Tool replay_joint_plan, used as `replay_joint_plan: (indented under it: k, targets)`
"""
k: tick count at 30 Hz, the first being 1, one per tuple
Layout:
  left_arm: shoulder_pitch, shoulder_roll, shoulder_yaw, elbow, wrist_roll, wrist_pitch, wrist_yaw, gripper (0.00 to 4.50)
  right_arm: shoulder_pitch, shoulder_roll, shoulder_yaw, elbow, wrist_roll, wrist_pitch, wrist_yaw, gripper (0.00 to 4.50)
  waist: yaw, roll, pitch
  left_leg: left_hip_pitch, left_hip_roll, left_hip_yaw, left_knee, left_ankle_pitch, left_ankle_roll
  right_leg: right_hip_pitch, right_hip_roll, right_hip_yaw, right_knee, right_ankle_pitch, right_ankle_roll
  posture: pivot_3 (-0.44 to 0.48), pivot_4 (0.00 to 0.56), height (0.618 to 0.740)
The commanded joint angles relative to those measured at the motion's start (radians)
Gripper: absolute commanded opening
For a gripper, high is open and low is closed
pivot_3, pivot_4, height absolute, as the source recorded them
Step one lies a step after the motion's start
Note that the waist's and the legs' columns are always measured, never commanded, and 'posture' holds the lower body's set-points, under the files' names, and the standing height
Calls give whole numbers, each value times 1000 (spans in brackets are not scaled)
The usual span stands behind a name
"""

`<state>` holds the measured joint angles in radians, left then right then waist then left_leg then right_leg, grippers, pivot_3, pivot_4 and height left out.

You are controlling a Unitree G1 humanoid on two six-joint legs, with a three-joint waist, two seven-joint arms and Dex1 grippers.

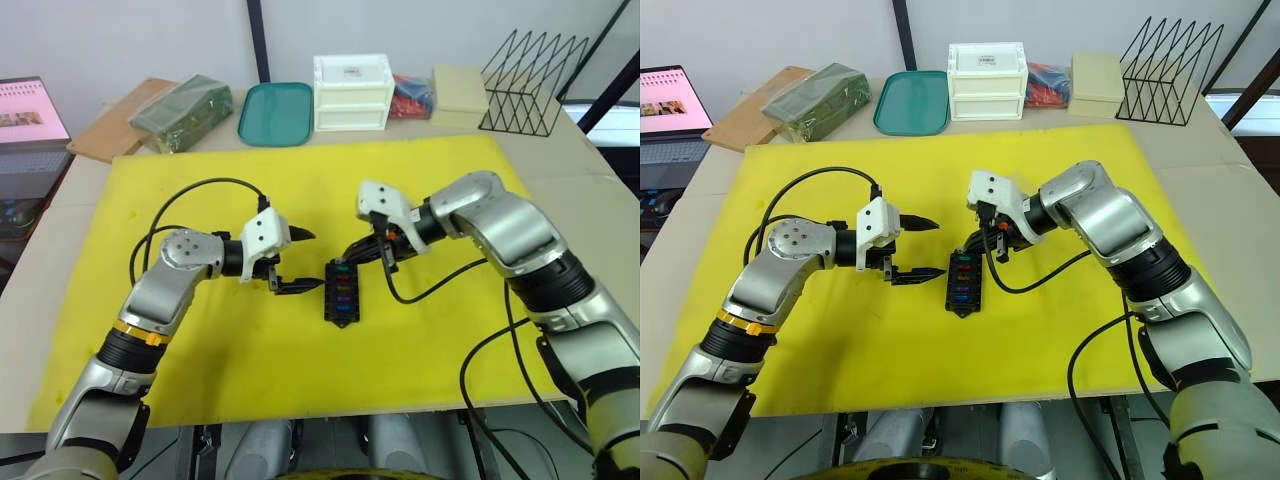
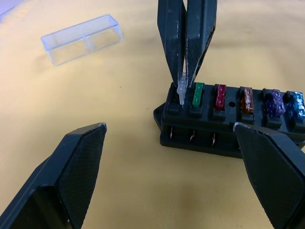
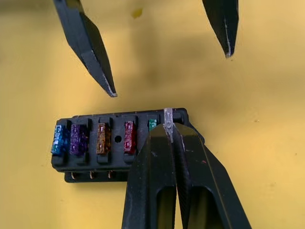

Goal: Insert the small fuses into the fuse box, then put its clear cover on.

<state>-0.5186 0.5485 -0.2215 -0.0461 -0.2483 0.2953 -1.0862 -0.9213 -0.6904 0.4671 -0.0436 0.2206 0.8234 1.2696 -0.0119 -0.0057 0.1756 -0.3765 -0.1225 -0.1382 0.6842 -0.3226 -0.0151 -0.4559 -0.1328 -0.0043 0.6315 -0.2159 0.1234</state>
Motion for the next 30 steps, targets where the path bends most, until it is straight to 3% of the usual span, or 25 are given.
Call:
replay_joint_plan:
  k: [1,8,30]
  targets:
    - [1,0,6,-35,-2,-11,2,4500,-46,-3,-14,-44,-12,5,-8,13,0,0,0,0,0,0,0,0,0,0,0,0,0,0,0,0,150,740]
    - [20,12,-3,-63,-17,-10,-38,4500,-78,-30,28,-80,-93,-2,-17,13,0,0,0,0,0,0,0,0,0,0,0,0,0,0,0,0,150,740]
    - [10,19,-23,-55,-28,-6,-128,4500,-125,-14,57,-76,-61,129,30,13,0,0,0,0,0,0,0,0,0,0,0,0,0,0,0,0,150,740]
